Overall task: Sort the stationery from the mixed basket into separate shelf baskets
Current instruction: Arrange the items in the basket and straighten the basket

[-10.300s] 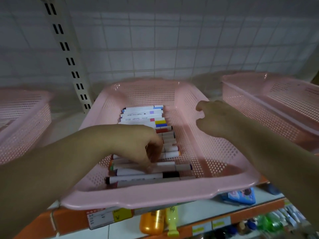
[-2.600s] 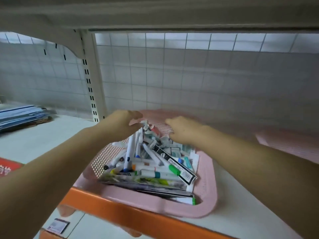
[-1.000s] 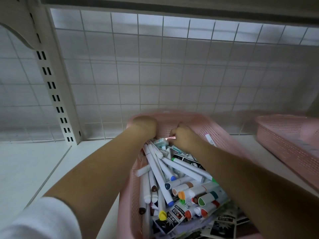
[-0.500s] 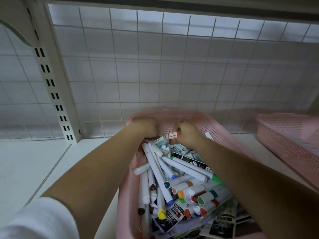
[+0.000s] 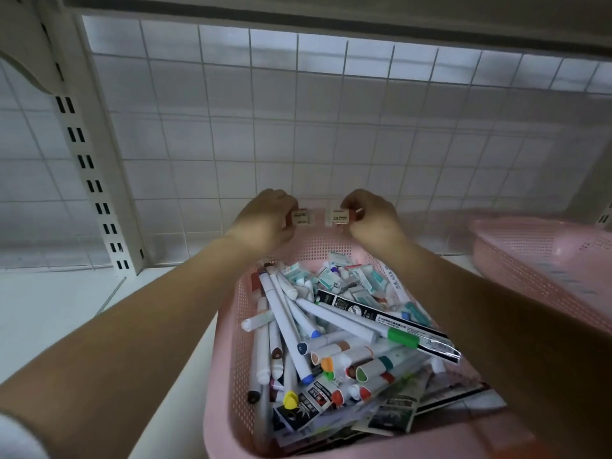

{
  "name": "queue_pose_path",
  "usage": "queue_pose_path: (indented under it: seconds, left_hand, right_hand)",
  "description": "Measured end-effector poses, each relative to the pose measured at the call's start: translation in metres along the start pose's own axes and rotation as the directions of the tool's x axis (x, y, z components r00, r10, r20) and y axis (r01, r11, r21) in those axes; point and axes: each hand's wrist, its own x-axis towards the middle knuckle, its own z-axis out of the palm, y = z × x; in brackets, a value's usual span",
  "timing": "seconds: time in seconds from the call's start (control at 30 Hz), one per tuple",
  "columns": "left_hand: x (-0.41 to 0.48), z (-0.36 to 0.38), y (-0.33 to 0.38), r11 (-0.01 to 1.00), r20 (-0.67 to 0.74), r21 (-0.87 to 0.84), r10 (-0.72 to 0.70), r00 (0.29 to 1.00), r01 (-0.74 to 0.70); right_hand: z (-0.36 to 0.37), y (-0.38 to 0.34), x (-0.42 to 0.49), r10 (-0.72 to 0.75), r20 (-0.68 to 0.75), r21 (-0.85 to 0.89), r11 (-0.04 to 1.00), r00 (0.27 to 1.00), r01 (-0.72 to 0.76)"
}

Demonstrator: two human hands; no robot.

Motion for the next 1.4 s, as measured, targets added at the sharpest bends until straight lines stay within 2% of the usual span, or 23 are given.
queue_pose_path:
  seconds: [0.1,0.2,0.43,0.57,0.8,0.9,1.0,1.17,1.3,1.4]
  left_hand:
    - [-0.008,-0.015,0.006,0.999,-0.124,-0.029,0.041,0.991,-0.045]
    - [-0.018,-0.029,0.017,0.994,-0.164,-0.027,0.098,0.982,-0.104]
    - [-0.039,-0.043,0.054,0.981,-0.121,-0.073,0.172,0.978,-0.181]
    - [-0.035,-0.046,0.075,0.972,-0.088,-0.088,0.209,0.974,-0.217]
    - [-0.005,-0.047,0.14,0.939,-0.109,-0.166,0.287,0.952,-0.302]
    - [0.012,-0.041,0.172,0.935,-0.069,-0.151,0.314,0.947,-0.321]
    - [0.028,-0.032,0.206,0.936,-0.011,-0.154,0.319,0.948,-0.317]
    - [0.053,-0.009,0.26,0.94,-0.001,-0.164,0.305,0.952,-0.301]
    - [0.065,0.019,0.294,0.95,0.053,-0.179,0.269,0.962,-0.255]
    - [0.066,0.044,0.306,0.971,0.137,-0.191,0.174,0.975,-0.146]
  right_hand:
    - [-0.024,-0.008,-0.003,-0.041,0.004,-0.002,0.999,0.999,0.041]
    - [-0.035,-0.01,-0.017,-0.062,0.013,0.031,0.998,0.998,0.061]
    - [-0.049,0.003,-0.054,-0.042,0.062,0.129,0.991,0.997,0.034]
    - [-0.073,0.014,-0.065,-0.047,0.031,0.105,0.994,0.998,0.044]
    - [-0.127,0.049,-0.077,-0.045,0.035,0.055,0.998,0.998,0.043]
    - [-0.155,0.07,-0.08,-0.044,0.016,0.045,0.998,0.999,0.043]
    - [-0.188,0.094,-0.083,-0.04,0.005,-0.034,0.999,0.999,0.04]
    - [-0.234,0.147,-0.081,-0.004,0.032,-0.166,0.986,0.999,0.01]
    - [-0.249,0.189,-0.078,0.007,0.123,-0.322,0.946,0.992,0.034]
    - [-0.251,0.21,-0.073,0.038,0.226,-0.36,0.932,0.973,0.047]
